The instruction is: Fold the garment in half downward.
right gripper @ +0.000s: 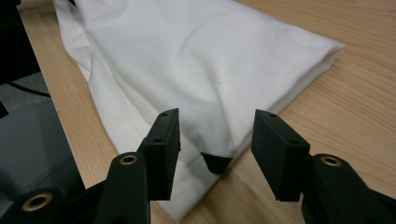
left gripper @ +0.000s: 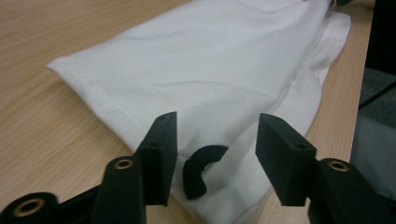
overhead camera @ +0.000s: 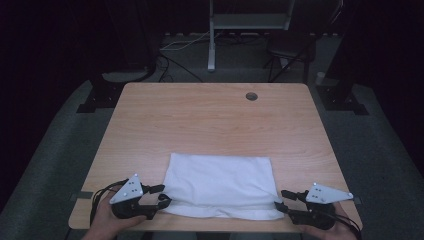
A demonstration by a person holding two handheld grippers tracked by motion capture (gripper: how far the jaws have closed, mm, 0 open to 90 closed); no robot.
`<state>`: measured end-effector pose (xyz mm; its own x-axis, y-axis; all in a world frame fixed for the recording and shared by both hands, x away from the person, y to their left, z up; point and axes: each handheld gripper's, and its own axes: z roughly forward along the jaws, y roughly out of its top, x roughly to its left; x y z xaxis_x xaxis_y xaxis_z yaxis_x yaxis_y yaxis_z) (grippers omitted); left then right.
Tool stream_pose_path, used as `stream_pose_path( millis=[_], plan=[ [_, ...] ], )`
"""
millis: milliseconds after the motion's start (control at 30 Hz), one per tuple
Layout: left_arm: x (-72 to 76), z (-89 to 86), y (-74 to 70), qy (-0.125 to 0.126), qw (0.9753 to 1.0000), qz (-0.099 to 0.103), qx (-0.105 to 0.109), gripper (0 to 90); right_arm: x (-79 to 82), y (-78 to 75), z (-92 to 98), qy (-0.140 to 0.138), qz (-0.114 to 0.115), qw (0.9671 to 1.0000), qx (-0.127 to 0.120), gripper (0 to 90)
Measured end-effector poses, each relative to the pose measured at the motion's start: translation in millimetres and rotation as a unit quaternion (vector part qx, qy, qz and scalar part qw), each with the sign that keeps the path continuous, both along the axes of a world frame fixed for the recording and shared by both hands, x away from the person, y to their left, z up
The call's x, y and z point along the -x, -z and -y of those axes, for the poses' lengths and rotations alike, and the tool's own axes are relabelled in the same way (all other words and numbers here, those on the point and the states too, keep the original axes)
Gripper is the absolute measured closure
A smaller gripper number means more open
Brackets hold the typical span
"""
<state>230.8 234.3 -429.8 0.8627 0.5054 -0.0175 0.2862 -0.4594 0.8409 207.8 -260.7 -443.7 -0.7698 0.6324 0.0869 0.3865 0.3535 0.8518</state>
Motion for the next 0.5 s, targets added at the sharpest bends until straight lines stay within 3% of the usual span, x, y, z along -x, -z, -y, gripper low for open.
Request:
stream_pose_path(
  millis=[500],
  plan=[
    [-6.2,10.0,4.0,-0.003,0.9994,-0.009,-0.034,73.4,-5.1,4.8,-7.0,0.000,-0.014,0.9999,0.002,52.4]
  ],
)
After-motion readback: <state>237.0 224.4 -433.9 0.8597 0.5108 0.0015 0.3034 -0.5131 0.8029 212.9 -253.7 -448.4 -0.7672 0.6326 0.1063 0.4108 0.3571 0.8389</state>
